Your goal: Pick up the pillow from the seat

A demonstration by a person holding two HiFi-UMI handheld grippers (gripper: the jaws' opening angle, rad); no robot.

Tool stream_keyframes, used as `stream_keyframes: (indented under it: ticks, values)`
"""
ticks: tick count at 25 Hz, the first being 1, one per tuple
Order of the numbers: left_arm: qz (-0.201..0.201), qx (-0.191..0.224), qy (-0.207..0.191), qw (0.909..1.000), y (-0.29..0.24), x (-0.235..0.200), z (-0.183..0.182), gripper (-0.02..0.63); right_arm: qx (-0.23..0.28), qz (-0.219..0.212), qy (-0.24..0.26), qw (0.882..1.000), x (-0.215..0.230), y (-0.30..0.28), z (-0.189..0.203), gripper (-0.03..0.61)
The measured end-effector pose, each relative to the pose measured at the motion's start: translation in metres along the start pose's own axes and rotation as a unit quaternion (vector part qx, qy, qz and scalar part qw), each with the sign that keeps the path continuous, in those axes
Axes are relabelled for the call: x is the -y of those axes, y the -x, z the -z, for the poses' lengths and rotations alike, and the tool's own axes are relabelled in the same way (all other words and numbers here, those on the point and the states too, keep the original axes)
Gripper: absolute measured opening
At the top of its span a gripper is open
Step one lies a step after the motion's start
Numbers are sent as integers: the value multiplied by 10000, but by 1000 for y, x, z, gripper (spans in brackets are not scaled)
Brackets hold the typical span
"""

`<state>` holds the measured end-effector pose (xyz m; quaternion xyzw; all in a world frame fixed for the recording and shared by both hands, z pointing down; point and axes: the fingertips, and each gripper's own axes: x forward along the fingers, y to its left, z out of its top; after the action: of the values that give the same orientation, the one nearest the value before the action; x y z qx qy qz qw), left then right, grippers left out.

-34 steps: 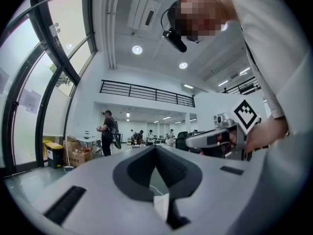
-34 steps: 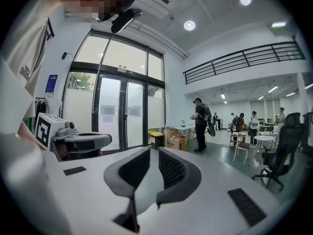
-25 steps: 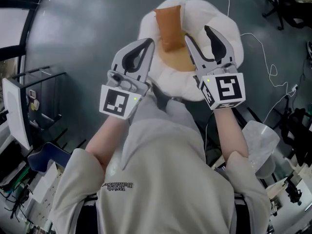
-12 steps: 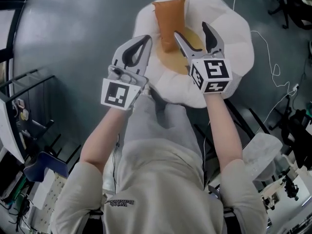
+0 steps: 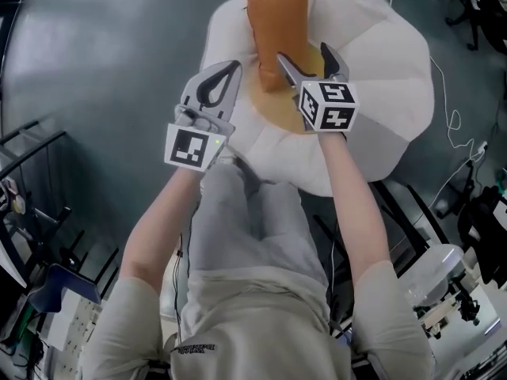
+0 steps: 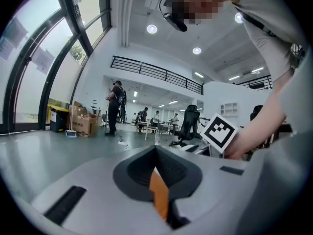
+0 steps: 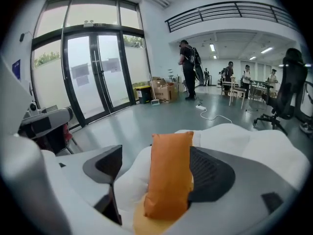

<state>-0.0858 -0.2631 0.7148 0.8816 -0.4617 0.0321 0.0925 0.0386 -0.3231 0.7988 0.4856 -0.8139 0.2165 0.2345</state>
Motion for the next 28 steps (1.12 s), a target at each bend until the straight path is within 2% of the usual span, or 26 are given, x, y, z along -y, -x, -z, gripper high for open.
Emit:
stream_keyframes:
  ticks: [9, 13, 17, 20, 22, 26, 28]
  values:
    - [34, -309, -5, 9995, -37, -17, 129, 9, -660, 104, 92, 9977, 33, -95, 103, 457]
    - [108, -428, -49, 9990, -54, -18, 174, 9, -900, 313, -148, 9953, 53, -122, 140, 474]
    - [144, -501, -20, 9986, -61, -17, 192, 9, -1207, 339, -354, 9915, 64, -140, 169, 493]
    - [108, -567, 29, 9983, -60, -19, 202, 9, -1282, 188, -793, 9884, 66, -155, 184, 520]
    - [56, -605, 54, 9981, -58, -24, 207, 9, -1306, 180, -833, 9878, 66, -166, 190, 524]
    - [37, -641, -80, 9979, -51, -31, 209, 9, -1412, 330, -741, 9866, 67, -175, 190, 518]
    - [14, -657, -110, 9978, -46, -33, 208, 9, -1454, 353, -765, 9858, 65, -173, 189, 469]
